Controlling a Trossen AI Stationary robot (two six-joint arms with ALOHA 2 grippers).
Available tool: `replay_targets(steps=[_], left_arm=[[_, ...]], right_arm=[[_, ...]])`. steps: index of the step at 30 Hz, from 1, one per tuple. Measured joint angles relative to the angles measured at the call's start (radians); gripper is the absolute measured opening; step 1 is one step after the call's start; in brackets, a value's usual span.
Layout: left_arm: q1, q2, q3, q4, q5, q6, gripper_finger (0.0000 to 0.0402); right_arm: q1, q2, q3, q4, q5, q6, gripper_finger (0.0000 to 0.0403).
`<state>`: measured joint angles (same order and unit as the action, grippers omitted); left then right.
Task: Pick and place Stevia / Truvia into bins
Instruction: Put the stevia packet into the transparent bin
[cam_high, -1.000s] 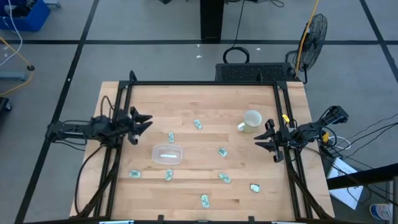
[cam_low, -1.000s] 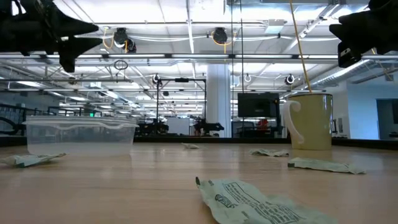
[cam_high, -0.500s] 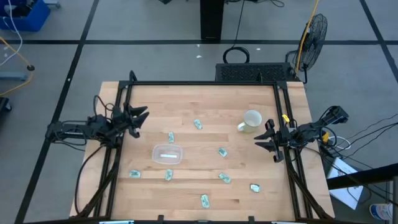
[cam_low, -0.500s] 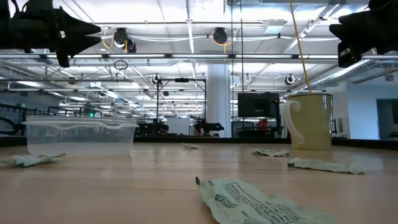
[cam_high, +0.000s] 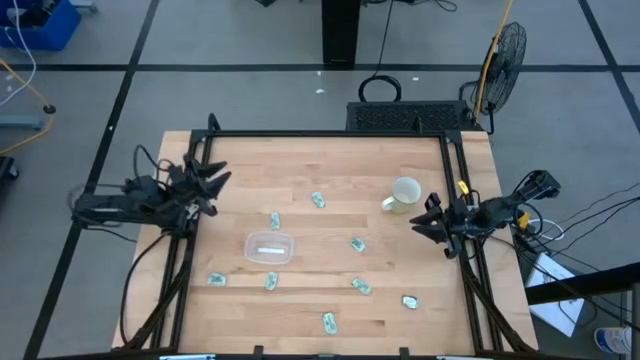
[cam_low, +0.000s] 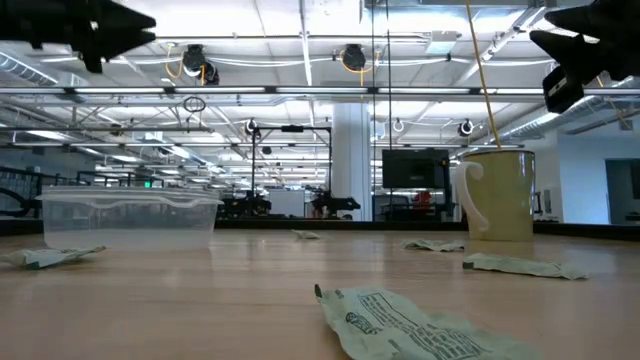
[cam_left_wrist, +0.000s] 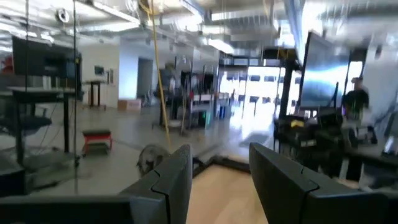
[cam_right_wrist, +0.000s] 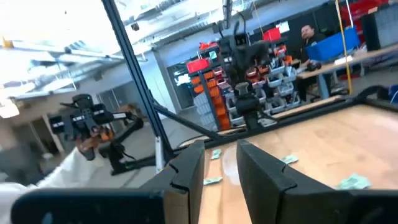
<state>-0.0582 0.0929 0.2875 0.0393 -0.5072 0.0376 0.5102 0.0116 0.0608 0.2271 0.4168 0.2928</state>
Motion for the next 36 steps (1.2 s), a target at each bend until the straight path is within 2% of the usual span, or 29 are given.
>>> replay_targets(steps=[5,8,13,20,26,31,36], left_arm=[[-0.001,0.146,0.233,-0.302,0.025,-0.116,0.0163],[-0.006,0.255,0.295,-0.432,0.077,-0.182,0.0163],[-0.03,0.408,0.292,-0.46,0.169,-0.191,0.0163],[-0.041,0.592,0.279,-0.451,0.094,-0.205,0.0163],[-0.041,0.669,0.279,-0.419,0.071,-0.224,0.0163],[-0.04,0.689,0.279,-0.375,0.016,-0.246,0.0163],[-0.04,0.713,0.279,-0.386,0.041,-0.357,0.0163]], right_arm=[[0.0,0.0,0.0,0.098,0.0,0.088,0.009],[0.0,0.0,0.0,0.186,0.0,0.186,0.009],[0.0,0.0,0.0,0.273,0.0,0.216,0.009],[0.0,0.0,0.0,0.278,0.004,0.198,0.009],[0.0,0.0,0.0,0.333,0.166,0.018,0.009],[0.0,-0.001,0.0,0.364,0.197,-0.056,0.009],[0.0,0.0,0.0,0.358,0.353,-0.369,0.009]])
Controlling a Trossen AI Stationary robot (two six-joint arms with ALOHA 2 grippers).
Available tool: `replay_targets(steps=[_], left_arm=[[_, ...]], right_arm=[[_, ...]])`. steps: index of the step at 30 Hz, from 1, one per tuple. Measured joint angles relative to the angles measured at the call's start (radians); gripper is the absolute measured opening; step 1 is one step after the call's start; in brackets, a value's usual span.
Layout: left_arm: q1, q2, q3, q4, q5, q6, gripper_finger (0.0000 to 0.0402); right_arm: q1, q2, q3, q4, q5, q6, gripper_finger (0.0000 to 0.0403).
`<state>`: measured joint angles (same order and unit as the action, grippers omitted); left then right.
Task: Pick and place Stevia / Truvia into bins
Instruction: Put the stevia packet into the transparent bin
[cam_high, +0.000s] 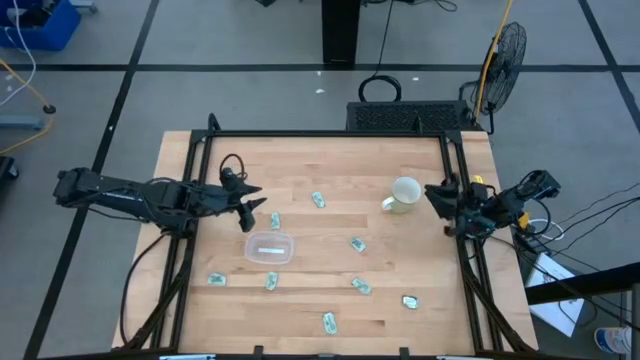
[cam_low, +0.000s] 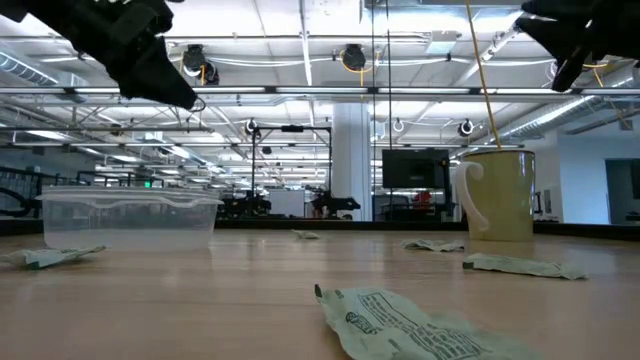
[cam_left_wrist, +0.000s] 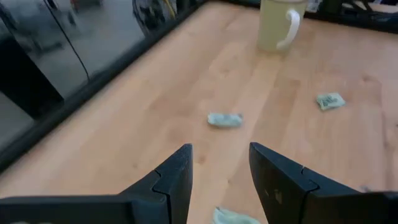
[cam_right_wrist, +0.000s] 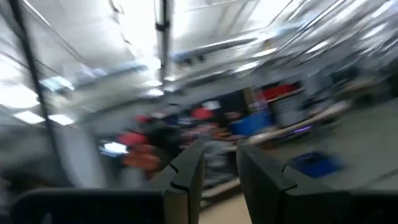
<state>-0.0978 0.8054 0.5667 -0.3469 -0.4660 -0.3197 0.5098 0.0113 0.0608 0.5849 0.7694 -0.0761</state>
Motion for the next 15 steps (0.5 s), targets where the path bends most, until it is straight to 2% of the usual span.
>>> replay_targets(steps=[2,5,7,11,15], left_arm=[[0.0,0.024,0.0,0.005,0.021,-0.031,0.0163],[0.0,0.075,0.0,-0.001,0.029,-0.05,0.0163],[0.01,0.121,0.0,0.005,0.026,-0.063,0.0163],[0.049,0.233,0.0,0.007,0.034,-0.13,0.0163],[0.094,0.331,0.0,0.009,0.131,-0.153,0.0163]], right_arm=[[0.0,0.0,0.0,0.004,0.017,-0.082,0.009],[-0.009,0.016,0.005,0.041,-0.028,-0.177,0.009],[-0.018,0.053,0.02,0.0,-0.032,-0.198,0.009],[-0.051,0.176,0.108,-0.075,0.032,-0.206,0.0098],[-0.088,0.331,0.226,-0.215,0.042,-0.219,0.0119]])
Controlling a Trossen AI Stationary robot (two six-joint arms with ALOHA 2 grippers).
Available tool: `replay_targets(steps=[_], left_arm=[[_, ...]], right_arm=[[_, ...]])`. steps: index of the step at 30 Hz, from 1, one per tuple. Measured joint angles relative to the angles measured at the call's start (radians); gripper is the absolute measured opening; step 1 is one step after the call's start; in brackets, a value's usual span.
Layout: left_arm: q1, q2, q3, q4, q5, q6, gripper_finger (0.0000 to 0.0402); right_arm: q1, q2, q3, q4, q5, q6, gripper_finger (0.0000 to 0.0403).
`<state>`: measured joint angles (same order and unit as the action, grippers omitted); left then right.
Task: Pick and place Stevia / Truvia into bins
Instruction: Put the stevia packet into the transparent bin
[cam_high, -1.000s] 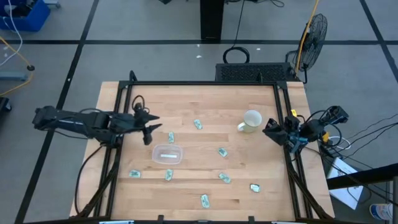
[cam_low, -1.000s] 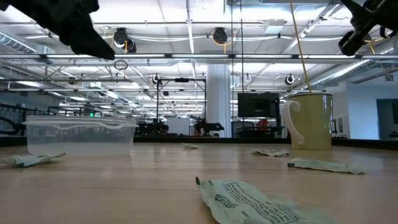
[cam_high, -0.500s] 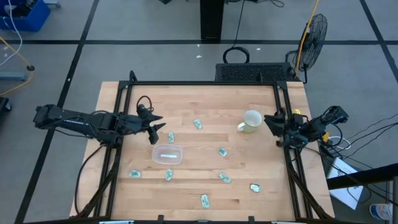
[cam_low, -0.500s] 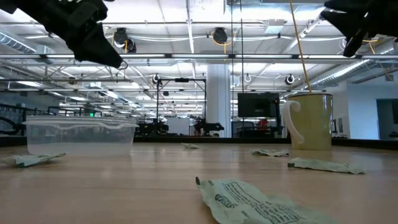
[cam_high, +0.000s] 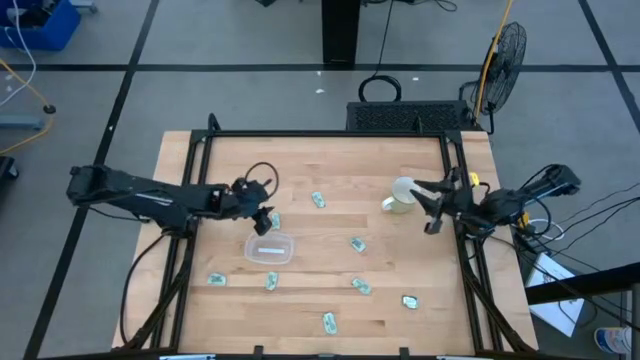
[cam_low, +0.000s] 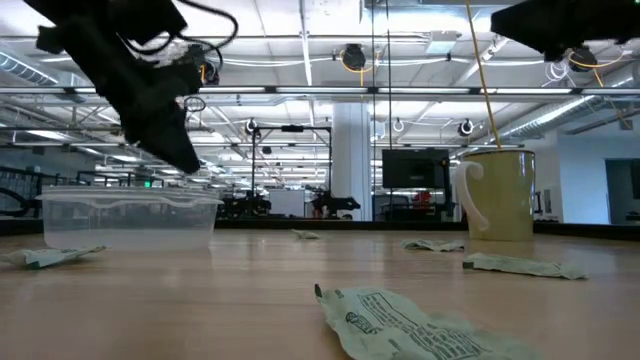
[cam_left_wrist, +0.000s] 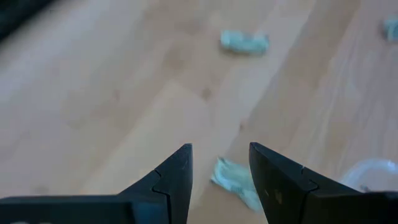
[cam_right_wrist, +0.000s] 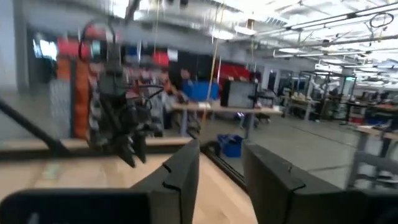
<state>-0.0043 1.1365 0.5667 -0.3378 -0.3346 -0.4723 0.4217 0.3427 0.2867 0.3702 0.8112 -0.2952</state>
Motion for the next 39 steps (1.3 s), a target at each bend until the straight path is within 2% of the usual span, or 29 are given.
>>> replay_targets(steps=[4,7,10,15,30,34,39], left_arm=[[0.046,0.072,0.0,0.002,0.095,-0.034,0.0163],[0.077,0.122,0.0,0.003,0.12,-0.053,0.0163],[0.1,0.164,0.0,0.007,0.138,-0.055,0.0163],[0.106,0.21,0.0,0.008,0.178,-0.061,0.0163],[0.1,0.351,0.004,0.089,0.175,-0.024,0.0161],[0.1,0.34,0.002,0.09,0.171,0.004,0.0122],[0.1,0.277,0.001,0.06,0.171,0.053,0.0025]], right_arm=[[-0.039,0.154,0.05,-0.037,0.0,-0.006,0.0144],[-0.079,0.243,0.052,-0.039,-0.001,-0.017,0.0163],[-0.125,0.293,0.054,0.038,0.001,-0.012,0.0177],[-0.175,0.316,0.055,0.075,0.002,0.044,0.0182],[-0.225,0.318,0.055,0.074,0.0,0.047,0.0172],[-0.238,0.318,0.055,0.075,0.0,0.047,0.0172],[-0.247,0.318,0.056,0.075,-0.001,0.047,0.0171]])
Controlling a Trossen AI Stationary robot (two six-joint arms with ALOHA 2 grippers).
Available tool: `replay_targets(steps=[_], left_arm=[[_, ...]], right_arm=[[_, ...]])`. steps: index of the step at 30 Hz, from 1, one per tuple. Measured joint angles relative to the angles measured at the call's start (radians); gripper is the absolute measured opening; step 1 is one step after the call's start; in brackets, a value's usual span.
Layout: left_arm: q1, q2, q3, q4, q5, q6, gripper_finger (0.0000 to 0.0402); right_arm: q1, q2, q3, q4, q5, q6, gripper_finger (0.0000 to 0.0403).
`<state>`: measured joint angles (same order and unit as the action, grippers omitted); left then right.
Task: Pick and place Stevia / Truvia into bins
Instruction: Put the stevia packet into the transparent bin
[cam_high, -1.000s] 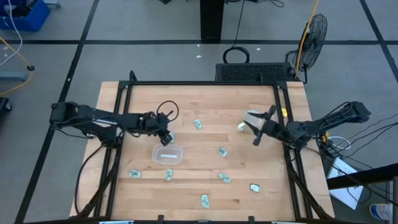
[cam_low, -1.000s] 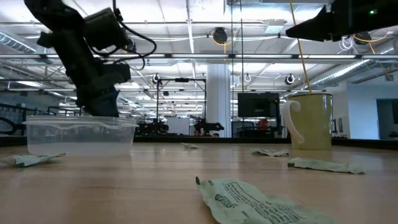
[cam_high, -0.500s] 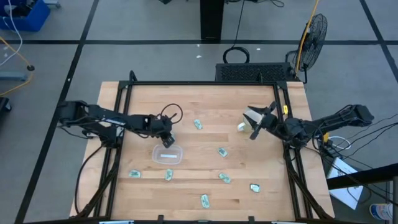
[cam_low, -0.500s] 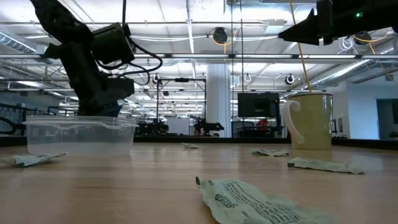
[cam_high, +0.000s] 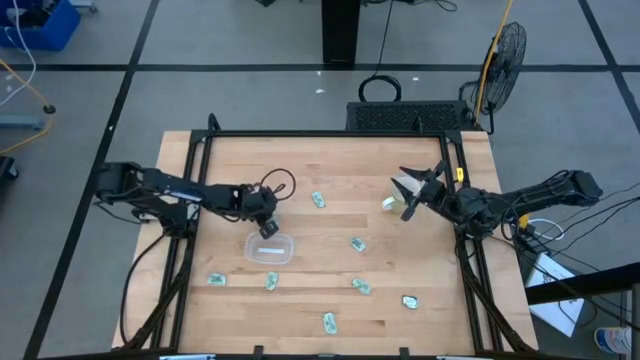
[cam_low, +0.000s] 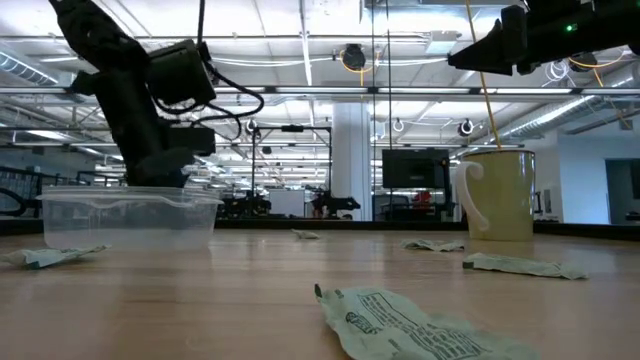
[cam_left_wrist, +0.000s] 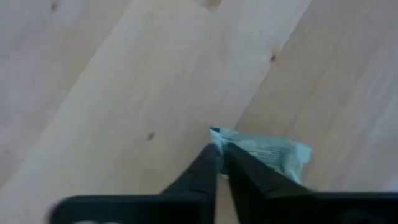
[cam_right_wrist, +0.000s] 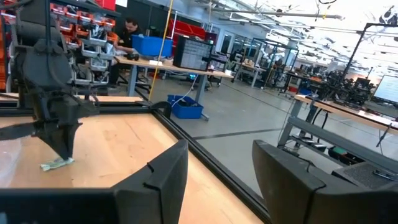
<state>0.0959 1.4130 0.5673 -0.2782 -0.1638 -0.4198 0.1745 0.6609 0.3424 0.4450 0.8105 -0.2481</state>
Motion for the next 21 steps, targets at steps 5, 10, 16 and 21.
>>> replay_targets(steps=[5,10,16,21], left_arm=[[-0.024,-0.112,0.057,-0.02,0.0,0.026,0.0011],[-0.147,-0.196,0.136,-0.027,-0.001,-0.006,0.0005],[-0.373,-0.174,0.147,-0.042,-0.07,-0.143,0.0004],[-0.485,-0.076,0.145,-0.058,-0.128,-0.257,0.0003]], right_arm=[[0.0,0.0,0.0,0.0,0.0,0.0,0.0171],[0.0,0.001,0.0,0.007,-0.002,0.001,0.0171],[0.0,0.001,0.0,0.008,-0.003,0.001,0.0171],[0.0,0.002,0.0,0.014,-0.003,0.001,0.0171]])
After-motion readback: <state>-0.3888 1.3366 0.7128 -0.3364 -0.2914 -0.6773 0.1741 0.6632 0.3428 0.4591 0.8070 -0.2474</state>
